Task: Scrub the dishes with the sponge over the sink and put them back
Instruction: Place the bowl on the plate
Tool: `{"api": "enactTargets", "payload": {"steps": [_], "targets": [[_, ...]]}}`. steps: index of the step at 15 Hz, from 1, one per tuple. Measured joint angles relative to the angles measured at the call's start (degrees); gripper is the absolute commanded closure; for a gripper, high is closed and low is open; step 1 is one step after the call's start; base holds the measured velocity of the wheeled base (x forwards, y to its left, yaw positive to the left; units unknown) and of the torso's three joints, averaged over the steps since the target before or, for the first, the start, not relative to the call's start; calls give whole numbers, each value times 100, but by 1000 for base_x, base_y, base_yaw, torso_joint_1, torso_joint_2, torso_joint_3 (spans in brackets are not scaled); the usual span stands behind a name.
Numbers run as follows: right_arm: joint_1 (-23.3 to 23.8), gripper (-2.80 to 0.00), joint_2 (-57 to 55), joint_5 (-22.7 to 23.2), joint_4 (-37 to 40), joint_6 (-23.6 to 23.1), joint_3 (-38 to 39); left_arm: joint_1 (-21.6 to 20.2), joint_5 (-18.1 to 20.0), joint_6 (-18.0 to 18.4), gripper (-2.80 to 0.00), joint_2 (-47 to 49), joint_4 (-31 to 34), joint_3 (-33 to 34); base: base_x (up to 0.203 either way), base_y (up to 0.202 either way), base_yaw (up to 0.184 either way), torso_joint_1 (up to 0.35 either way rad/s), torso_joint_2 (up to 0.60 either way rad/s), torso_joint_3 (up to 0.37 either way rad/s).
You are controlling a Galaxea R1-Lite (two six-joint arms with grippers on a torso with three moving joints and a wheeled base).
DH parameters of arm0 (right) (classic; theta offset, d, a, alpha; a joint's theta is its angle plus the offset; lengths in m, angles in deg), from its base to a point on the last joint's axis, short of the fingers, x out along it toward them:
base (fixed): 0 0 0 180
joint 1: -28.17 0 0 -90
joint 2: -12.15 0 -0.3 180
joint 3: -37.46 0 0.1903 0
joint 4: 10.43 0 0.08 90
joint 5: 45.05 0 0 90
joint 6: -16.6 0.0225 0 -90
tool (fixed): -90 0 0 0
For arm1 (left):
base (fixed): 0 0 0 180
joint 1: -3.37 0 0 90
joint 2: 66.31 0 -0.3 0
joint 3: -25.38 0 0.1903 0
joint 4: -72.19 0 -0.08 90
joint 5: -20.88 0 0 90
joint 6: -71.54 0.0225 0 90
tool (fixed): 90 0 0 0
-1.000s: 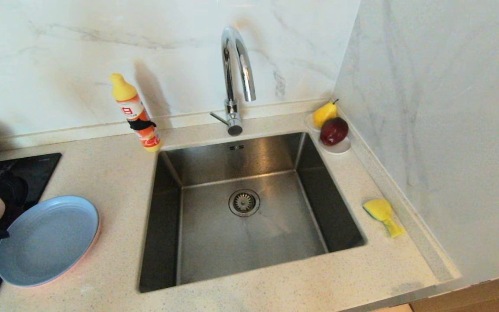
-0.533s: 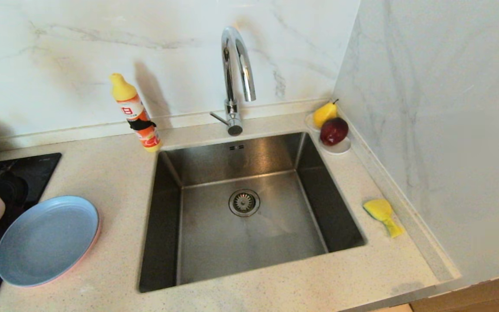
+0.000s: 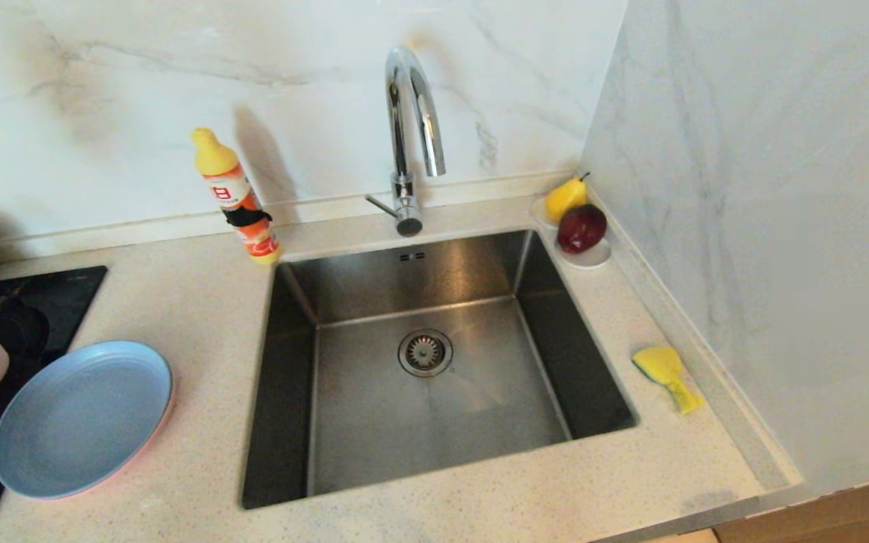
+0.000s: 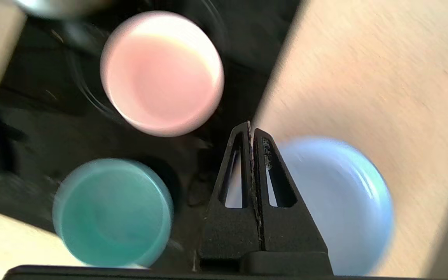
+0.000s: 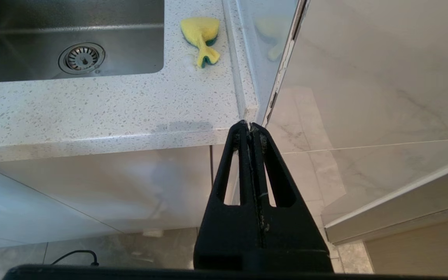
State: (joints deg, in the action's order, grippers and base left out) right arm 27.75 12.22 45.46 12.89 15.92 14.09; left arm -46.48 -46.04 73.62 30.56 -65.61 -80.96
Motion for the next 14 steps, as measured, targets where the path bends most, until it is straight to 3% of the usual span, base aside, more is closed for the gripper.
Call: {"api": "enactTargets", "payload": {"steps": [1, 6, 14], "targets": [[0, 0, 0, 1, -2, -1, 0, 9, -89, 20, -280, 208, 14, -251, 0, 0, 0, 0, 0, 0], [0, 0, 0, 0, -2, 2, 0, 167, -335, 272, -280, 1433, 458, -1441, 0, 0, 0, 0, 0, 0], [0, 0, 0, 0, -2, -1, 0, 429, -353, 315, -280, 2415, 537, -1701, 0, 0, 0, 0, 0, 0]]}}
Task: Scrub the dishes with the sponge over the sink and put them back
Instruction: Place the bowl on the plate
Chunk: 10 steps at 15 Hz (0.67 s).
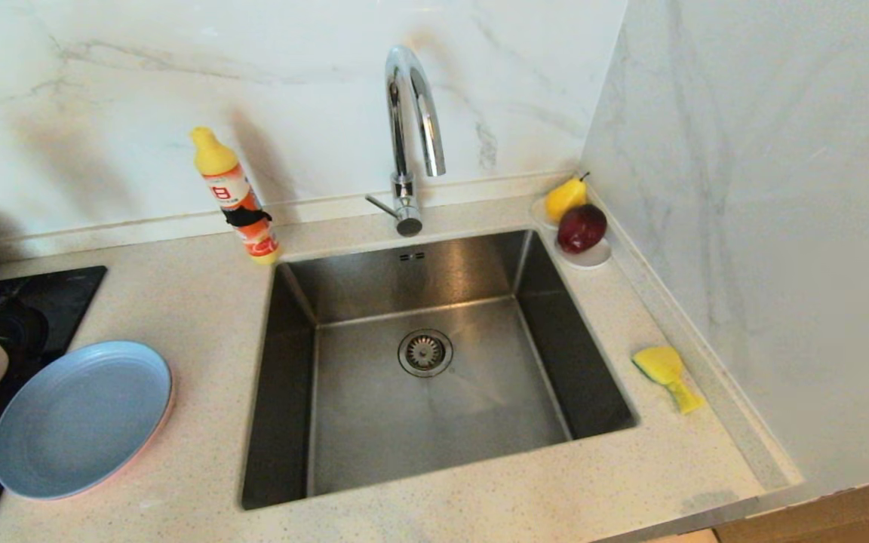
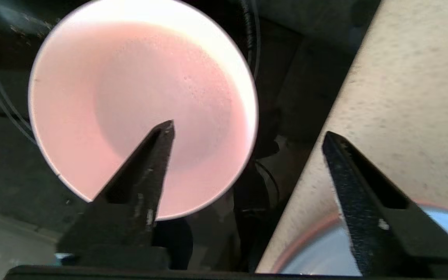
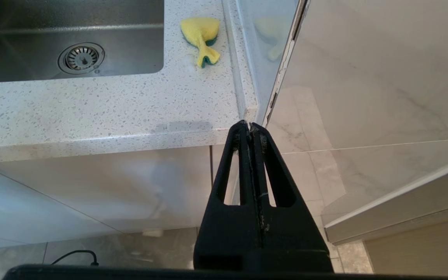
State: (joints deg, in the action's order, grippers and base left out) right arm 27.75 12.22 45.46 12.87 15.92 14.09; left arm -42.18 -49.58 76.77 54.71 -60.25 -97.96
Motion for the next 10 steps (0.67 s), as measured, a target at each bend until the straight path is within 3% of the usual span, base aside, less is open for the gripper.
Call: {"api": "enactTargets", "payload": {"steps": [10], "targets": [[0, 0, 0, 1, 1, 2, 0, 7, 7, -9, -280, 427, -37, -285, 0, 0, 0, 0, 0, 0]]}}
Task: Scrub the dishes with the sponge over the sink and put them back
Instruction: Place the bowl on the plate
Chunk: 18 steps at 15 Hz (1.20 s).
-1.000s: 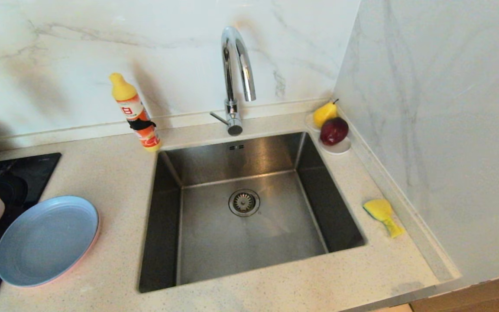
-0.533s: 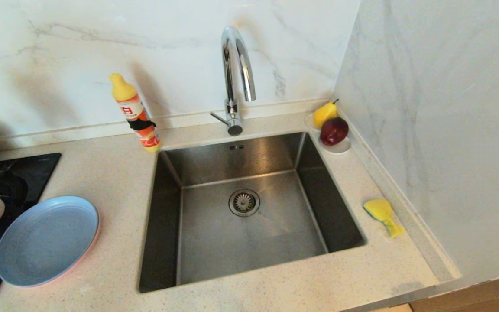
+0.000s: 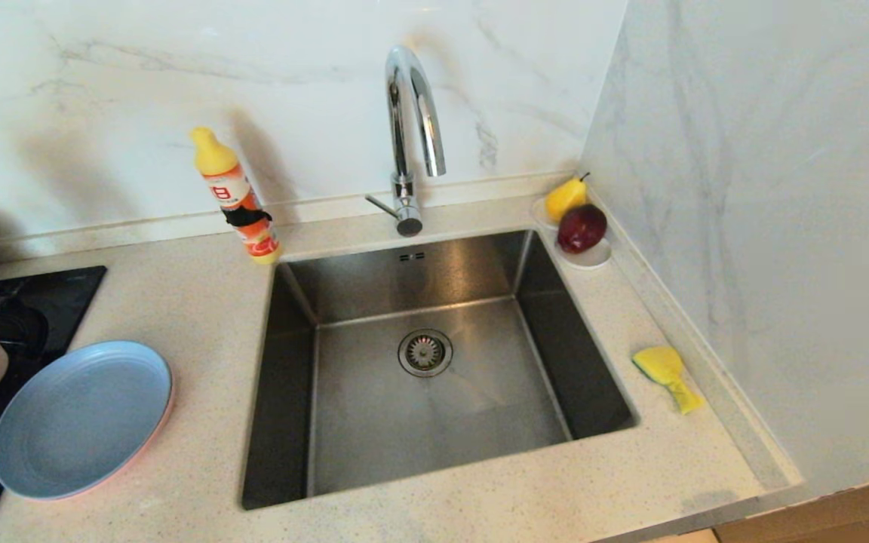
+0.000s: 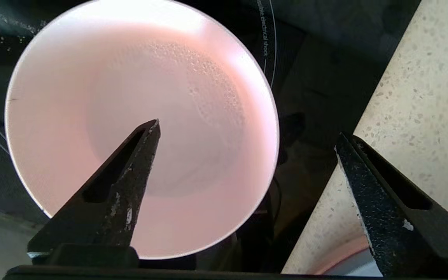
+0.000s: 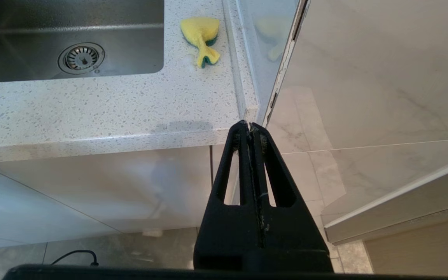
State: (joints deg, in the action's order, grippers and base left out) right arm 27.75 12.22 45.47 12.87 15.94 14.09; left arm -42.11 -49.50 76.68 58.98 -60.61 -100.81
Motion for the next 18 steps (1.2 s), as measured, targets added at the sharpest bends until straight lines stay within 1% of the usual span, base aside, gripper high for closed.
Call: {"api": "enactTargets", "payload": {"steps": [3, 4, 12, 18], "targets": [[0, 0, 0, -1, -1, -2, 0, 9, -2, 9, -280, 91, -2, -39, 0, 0, 0, 0, 0, 0], [0, 0, 0, -1, -1, -2, 0, 9, -2, 9, 0, 125, -7, -61, 0, 0, 0, 0, 0, 0], [0, 0, 0, -1, 2, 1, 0, 6, 5, -9, 0, 270, -1, -221, 0, 0, 0, 0, 0, 0], [0, 0, 0, 0, -1, 1, 0, 6, 0, -94, 0, 200, 47, -271, 0, 0, 0, 0, 0, 0]]}}
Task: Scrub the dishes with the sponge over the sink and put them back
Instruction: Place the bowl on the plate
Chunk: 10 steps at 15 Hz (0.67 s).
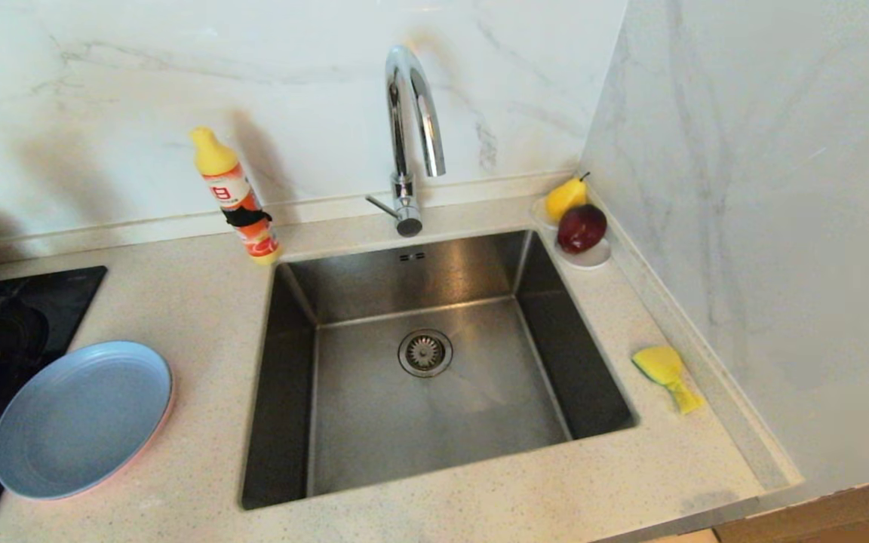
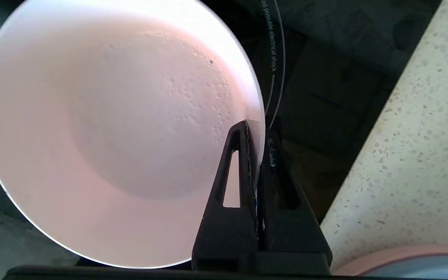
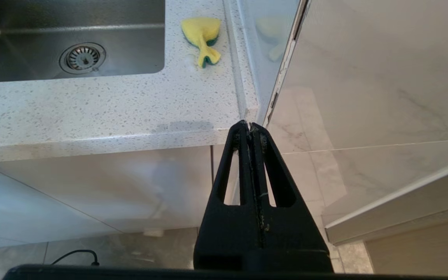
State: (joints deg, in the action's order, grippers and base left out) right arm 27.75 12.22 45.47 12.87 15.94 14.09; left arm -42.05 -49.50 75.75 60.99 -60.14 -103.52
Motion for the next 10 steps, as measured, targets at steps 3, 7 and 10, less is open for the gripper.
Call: {"api": "enactTargets", "payload": {"steps": [3, 7, 10], "targets": [[0, 0, 0, -1, 0, -2, 0, 32, 23, -20, 0, -228, 181, 35, 0, 0, 0, 0, 0, 0], [0, 0, 0, -1, 0, -2, 0, 266, 83, 20, 0, -876, 927, 91, 0, 0, 0, 0, 0, 0], [0, 0, 0, -1, 0, -2, 0, 511, 203, 36, 0, -1495, 1410, 232, 0, 0, 0, 0, 0, 0]]}}
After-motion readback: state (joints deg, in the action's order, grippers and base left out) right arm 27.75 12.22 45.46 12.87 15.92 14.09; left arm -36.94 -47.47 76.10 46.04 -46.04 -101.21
